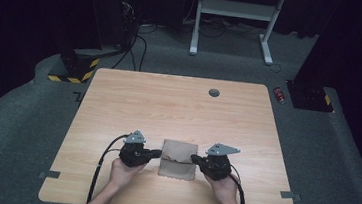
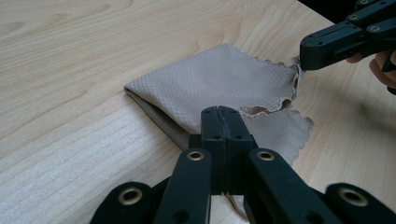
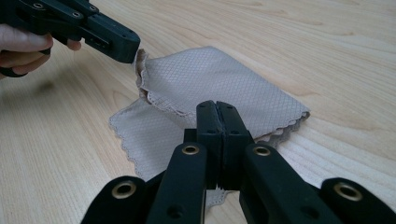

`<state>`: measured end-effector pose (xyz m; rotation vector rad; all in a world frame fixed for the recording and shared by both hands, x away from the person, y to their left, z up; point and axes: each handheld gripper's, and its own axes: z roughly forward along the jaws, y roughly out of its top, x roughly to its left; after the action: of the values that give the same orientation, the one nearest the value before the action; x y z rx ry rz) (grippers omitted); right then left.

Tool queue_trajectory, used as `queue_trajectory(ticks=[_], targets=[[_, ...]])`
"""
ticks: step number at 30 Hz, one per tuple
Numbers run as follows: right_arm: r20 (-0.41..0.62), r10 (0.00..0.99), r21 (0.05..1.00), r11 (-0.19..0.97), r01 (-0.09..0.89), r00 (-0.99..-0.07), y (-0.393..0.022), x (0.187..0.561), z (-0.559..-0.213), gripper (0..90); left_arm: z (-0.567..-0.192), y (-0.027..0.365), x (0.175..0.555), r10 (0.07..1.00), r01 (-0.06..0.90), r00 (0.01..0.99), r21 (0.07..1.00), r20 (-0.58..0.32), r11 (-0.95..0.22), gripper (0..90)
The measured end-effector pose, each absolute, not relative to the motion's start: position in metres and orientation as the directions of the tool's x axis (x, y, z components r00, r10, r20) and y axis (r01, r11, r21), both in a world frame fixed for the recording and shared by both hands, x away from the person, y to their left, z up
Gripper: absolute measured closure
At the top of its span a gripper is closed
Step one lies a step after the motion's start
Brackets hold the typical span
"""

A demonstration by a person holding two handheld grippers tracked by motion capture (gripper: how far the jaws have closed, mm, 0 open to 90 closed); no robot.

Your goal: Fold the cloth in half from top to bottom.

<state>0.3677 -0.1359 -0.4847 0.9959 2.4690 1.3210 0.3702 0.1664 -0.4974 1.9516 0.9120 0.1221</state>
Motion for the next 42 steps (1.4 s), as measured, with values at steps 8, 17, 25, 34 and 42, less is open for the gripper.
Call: queue_trajectory(ticks=[8,17,25,34,42], targets=[[0.165,0.63,0.781,0.387,0.491,-0.759,-0.14,0.363,-0.49,89.0,-0.502,0.161,0.365,0.633,0.545,0.729,0.782,-0.262,-0.304,89.7],[0.152,0.627,0.771,0.408,0.489,-0.764,-0.14,0.357,-0.496,89.0,-0.507,0.159,0.36,0.632,0.545,0.732,0.774,-0.253,-0.322,89.7],[0.156,0.628,0.762,0.415,0.498,-0.762,-0.141,0.351,-0.502,88.9,-0.515,0.159,0.354,0.634,0.553,0.728,0.771,-0.262,-0.315,89.7],[0.147,0.635,0.749,0.429,0.504,-0.758,-0.141,0.347,-0.509,88.7,-0.522,0.155,0.349,0.639,0.552,0.73,0.762,-0.244,-0.339,89.6],[0.155,0.638,0.741,0.43,0.516,-0.755,-0.142,0.345,-0.513,88.2,-0.523,0.155,0.348,0.632,0.552,0.735,0.758,-0.246,-0.347,89.5]])
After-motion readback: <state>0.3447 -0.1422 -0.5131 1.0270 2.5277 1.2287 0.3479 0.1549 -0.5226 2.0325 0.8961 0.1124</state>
